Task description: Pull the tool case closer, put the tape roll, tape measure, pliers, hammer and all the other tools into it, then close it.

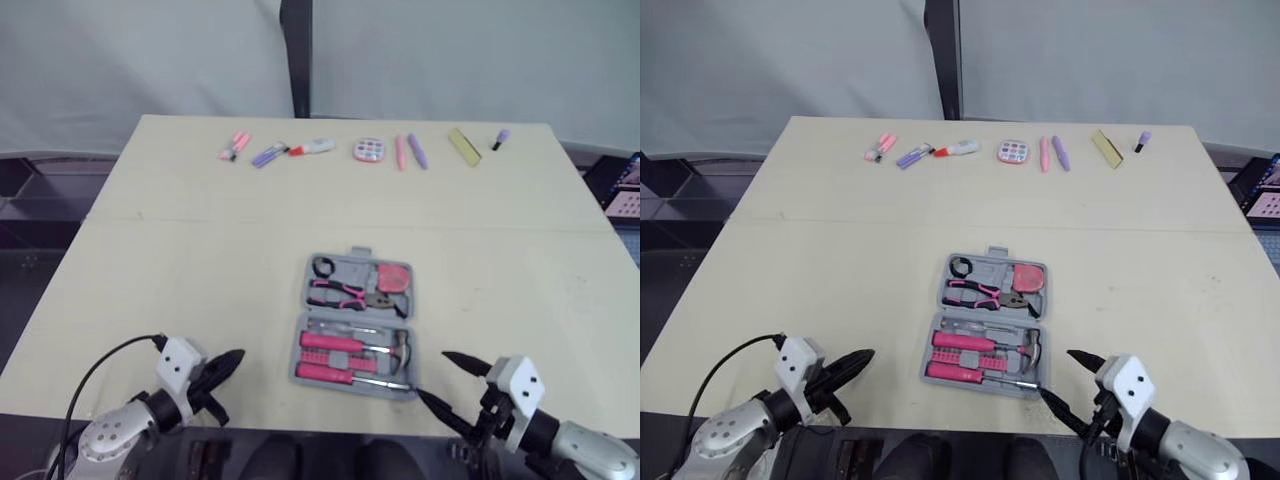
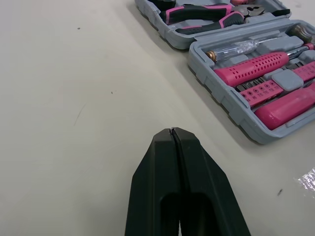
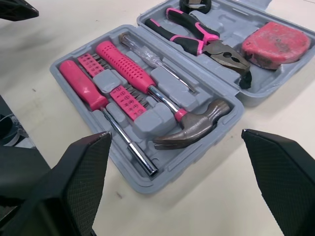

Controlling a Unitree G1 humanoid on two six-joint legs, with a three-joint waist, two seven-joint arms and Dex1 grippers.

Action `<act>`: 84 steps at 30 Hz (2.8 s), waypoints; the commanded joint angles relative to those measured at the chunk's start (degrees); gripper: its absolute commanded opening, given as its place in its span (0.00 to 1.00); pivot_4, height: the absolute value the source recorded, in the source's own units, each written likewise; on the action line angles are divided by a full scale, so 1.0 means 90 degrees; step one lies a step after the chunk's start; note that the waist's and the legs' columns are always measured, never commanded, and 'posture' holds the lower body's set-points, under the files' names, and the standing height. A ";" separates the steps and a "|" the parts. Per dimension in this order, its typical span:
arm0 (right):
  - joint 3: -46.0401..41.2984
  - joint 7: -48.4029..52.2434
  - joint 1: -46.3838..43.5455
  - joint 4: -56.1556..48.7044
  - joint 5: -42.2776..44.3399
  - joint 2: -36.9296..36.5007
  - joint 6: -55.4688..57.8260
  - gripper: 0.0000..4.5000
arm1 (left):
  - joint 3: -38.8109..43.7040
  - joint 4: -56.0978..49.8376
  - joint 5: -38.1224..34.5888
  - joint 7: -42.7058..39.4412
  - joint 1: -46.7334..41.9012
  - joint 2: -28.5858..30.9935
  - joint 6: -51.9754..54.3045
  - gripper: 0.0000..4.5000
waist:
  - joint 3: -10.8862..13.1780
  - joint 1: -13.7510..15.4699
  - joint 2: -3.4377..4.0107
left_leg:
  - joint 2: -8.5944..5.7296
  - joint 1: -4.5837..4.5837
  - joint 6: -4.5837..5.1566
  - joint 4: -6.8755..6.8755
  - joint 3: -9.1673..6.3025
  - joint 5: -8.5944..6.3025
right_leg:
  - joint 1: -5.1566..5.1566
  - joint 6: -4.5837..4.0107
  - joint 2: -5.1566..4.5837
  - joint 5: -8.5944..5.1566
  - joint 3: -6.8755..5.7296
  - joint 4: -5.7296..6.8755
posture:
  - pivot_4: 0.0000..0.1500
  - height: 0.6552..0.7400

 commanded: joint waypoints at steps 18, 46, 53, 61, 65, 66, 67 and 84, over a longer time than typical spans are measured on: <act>0.0273 -0.0898 -0.2697 0.1947 -0.0959 -0.0438 0.0977 0.01 | -0.1485 0.2851 0.0845 -0.0101 -0.3849 0.0045 0.0242 0.00 | -0.0001 -0.0067 0.0002 | -0.0005 0.0007 -0.0001 0.0007 0.0007 0.0001 | -0.0026 0.0000 0.0003 0.0000 -0.0022 0.0093 | 1.00 0.69; 0.1673 -0.0716 -0.4462 0.2243 -0.0920 -0.0331 0.3081 0.01 | -0.2487 0.3845 0.1400 -0.1082 -0.4965 -0.0043 0.0368 0.00 | -0.0001 -0.0138 0.0002 | -0.0011 -0.0002 -0.0002 0.0010 -0.0006 0.0001 | -0.0041 0.0001 -0.0004 0.0000 -0.0024 0.0113 | 1.00 0.69; 0.1864 -0.0698 -0.4600 0.2229 -0.0898 -0.0298 0.3157 0.01 | -0.2646 0.3679 0.1435 -0.1198 -0.4865 -0.0107 0.0445 0.00 | -0.0001 -0.0143 0.0002 | -0.0013 -0.0002 -0.0002 0.0009 -0.0008 0.0001 | -0.0040 0.0001 -0.0005 0.0000 -0.0025 0.0113 | 1.00 0.69; 0.2020 -0.0595 -0.4717 0.2154 -0.0855 -0.0291 0.3268 0.01 | -0.2731 0.3655 0.1471 -0.1171 -0.4820 -0.0202 0.0483 0.00 | -0.0001 -0.0148 0.0002 | -0.0012 -0.0002 -0.0002 0.0010 -0.0008 0.0001 | -0.0040 0.0001 -0.0005 0.0000 -0.0025 0.0113 | 1.00 0.69; 0.2074 -0.0437 -0.4640 0.2010 -0.0781 -0.0383 0.3322 0.01 | -0.2759 0.3463 0.1473 -0.1157 -0.4644 -0.0190 0.0514 0.00 | -0.0001 -0.0149 0.0002 | -0.0013 -0.0002 -0.0002 0.0010 -0.0008 0.0001 | -0.0040 0.0001 -0.0005 0.0000 -0.0024 0.0113 | 1.00 0.69; 0.2086 -0.0393 -0.4615 0.1962 -0.0756 -0.0407 0.3339 0.01 | -0.2762 0.3387 0.1469 -0.1146 -0.4590 -0.0191 0.0539 0.00 | -0.0001 -0.0148 0.0002 | -0.0013 -0.0002 -0.0002 0.0008 -0.0008 0.0001 | -0.0040 0.0001 -0.0005 0.0000 -0.0024 0.0112 | 1.00 0.69; 0.2099 -0.0361 -0.4596 0.1917 -0.0735 -0.0427 0.3362 0.01 | -0.2756 0.3308 0.1455 -0.1135 -0.4539 -0.0200 0.0580 0.00 | -0.0001 -0.0147 0.0002 | -0.0012 -0.0002 -0.0002 0.0007 -0.0009 0.0001 | -0.0040 0.0001 -0.0005 0.0000 -0.0024 0.0113 | 1.00 0.69; 0.2181 -0.0023 -0.4253 0.1259 -0.0494 -0.0646 0.3700 0.01 | -0.2703 0.2033 0.1360 -0.1032 -0.3660 0.0017 0.1235 0.00 | 0.0000 -0.0149 0.0002 | -0.0008 -0.0004 -0.0002 0.0003 -0.0009 0.0001 | -0.0039 0.0001 -0.0004 0.0000 -0.0020 0.0099 | 1.00 0.69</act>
